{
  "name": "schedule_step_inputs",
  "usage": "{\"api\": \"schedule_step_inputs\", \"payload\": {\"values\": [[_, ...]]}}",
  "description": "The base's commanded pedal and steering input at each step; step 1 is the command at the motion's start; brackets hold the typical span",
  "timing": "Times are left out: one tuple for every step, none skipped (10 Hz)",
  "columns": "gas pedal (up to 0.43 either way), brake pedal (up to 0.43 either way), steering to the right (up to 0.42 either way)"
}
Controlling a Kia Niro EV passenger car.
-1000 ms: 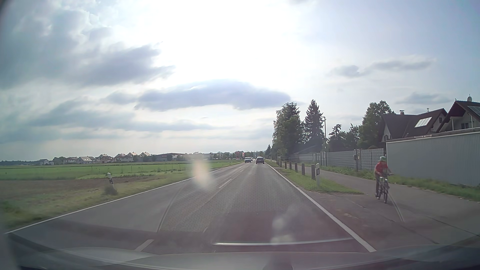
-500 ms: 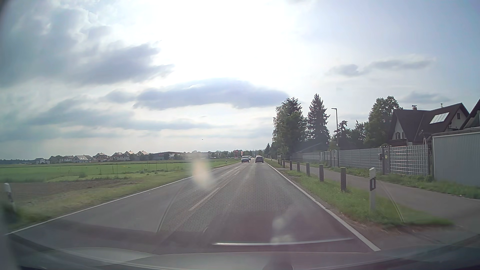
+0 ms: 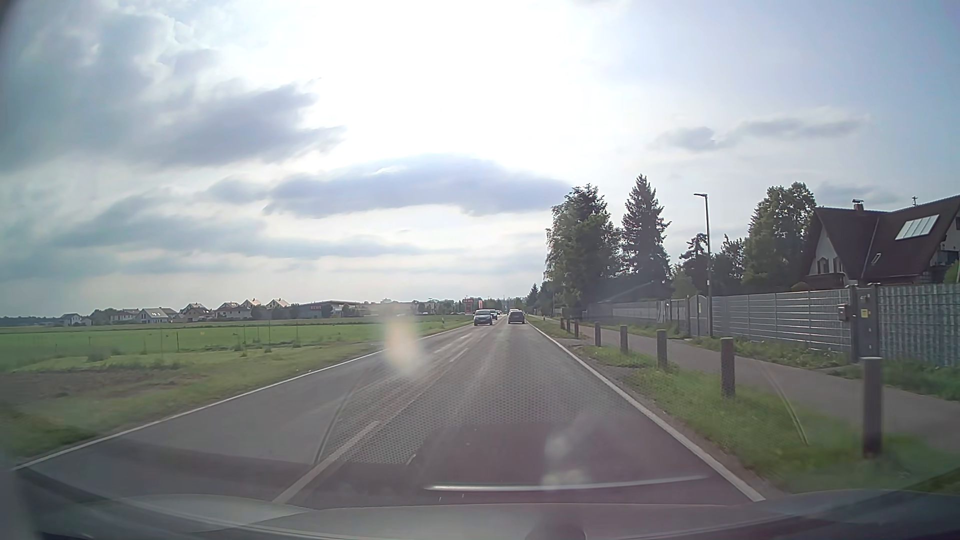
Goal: Follow the waypoints while adhering to traffic rules and regulations
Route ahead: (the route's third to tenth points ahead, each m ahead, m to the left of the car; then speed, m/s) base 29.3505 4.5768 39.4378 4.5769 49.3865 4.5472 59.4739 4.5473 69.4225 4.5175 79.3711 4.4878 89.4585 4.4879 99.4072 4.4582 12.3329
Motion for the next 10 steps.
{"api": "schedule_step_inputs", "payload": {"values": [[0.169, 0.0, 0.002], [0.169, 0.0, 0.002], [0.169, 0.0, 0.002], [0.177, 0.0, 0.002], [0.177, 0.0, 0.002], [0.177, 0.0, 0.002], [0.177, 0.0, 0.002], [0.177, 0.0, 0.002], [0.177, 0.0, 0.002], [0.177, 0.0, 0.002]]}}
